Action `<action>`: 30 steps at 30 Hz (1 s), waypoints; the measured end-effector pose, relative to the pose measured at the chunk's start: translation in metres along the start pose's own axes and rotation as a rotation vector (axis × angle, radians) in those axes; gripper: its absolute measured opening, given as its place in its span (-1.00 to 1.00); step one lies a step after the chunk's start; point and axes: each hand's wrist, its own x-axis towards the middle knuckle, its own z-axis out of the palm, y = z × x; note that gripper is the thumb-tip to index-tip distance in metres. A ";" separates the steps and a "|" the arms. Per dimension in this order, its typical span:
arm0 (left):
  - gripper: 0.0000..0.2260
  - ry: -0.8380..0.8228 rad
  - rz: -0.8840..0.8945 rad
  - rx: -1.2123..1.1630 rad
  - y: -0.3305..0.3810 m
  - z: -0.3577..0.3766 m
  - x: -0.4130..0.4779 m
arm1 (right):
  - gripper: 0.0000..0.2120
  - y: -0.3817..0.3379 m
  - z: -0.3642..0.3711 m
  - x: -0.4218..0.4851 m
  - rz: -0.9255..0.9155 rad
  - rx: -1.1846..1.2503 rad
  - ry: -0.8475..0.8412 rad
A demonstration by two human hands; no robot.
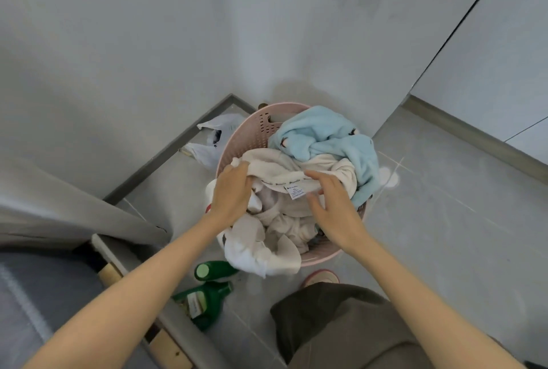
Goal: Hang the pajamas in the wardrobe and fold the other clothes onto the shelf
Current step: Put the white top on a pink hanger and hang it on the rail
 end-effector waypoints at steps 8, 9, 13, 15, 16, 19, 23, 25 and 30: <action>-0.82 0.052 0.332 -0.119 0.090 -0.120 -0.015 | -0.54 -0.070 -0.037 -0.020 -0.247 -0.140 0.168; -0.83 0.048 0.350 -0.158 0.103 -0.136 -0.019 | -0.56 -0.080 -0.041 -0.023 -0.256 -0.139 0.187; -0.85 0.085 0.378 -0.420 0.154 -0.197 -0.035 | -0.79 -0.109 -0.062 -0.037 -0.319 -0.137 0.314; -0.81 0.119 0.426 -0.507 0.179 -0.222 -0.043 | -0.90 -0.119 -0.071 -0.045 -0.261 -0.156 0.375; -0.84 0.127 0.451 -0.555 0.190 -0.231 -0.048 | -0.89 -0.122 -0.075 -0.049 -0.214 -0.161 0.381; -0.82 0.189 0.491 -0.650 0.215 -0.251 -0.060 | -0.91 -0.136 -0.094 -0.071 -0.128 -0.153 0.421; -0.83 0.259 0.476 -0.579 0.221 -0.262 -0.057 | -0.77 -0.167 -0.142 -0.103 -0.263 0.055 0.782; -0.83 0.234 0.492 -0.460 0.226 -0.265 -0.056 | -0.78 -0.185 -0.179 -0.113 -0.293 0.016 0.915; -0.88 0.204 0.588 -0.525 0.270 -0.275 -0.068 | -0.80 -0.224 -0.269 -0.144 -0.376 -0.141 1.073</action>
